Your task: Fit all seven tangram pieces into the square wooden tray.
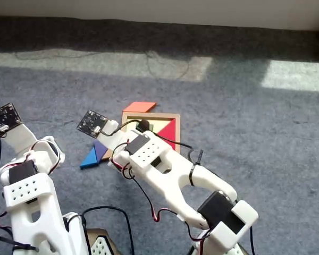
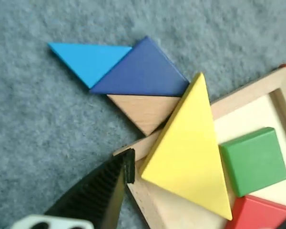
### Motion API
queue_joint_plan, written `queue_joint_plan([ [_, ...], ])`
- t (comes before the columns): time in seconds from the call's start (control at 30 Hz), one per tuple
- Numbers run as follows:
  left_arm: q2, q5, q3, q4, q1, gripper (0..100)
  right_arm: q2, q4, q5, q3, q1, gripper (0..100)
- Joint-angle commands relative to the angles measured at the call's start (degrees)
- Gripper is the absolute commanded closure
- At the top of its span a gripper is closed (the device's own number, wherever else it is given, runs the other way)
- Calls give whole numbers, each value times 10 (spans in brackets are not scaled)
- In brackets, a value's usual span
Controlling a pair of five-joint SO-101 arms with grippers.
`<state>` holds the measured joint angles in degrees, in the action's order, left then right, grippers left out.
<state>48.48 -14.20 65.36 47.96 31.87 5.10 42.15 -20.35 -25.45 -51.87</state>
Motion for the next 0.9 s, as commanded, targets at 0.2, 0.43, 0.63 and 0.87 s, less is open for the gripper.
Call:
queue_joint_plan([
  [0.2,14,-3,-27,-10,2,751,82,87,4,93,37,596],
  [0.43,13,-3,-27,-10,2,751,139,187,-27,178,53,717],
  [0.63,12,-2,-27,-10,2,751,155,253,-61,230,72,789],
  [0.87,12,-2,-26,-10,2,751,153,291,-62,258,93,837],
])
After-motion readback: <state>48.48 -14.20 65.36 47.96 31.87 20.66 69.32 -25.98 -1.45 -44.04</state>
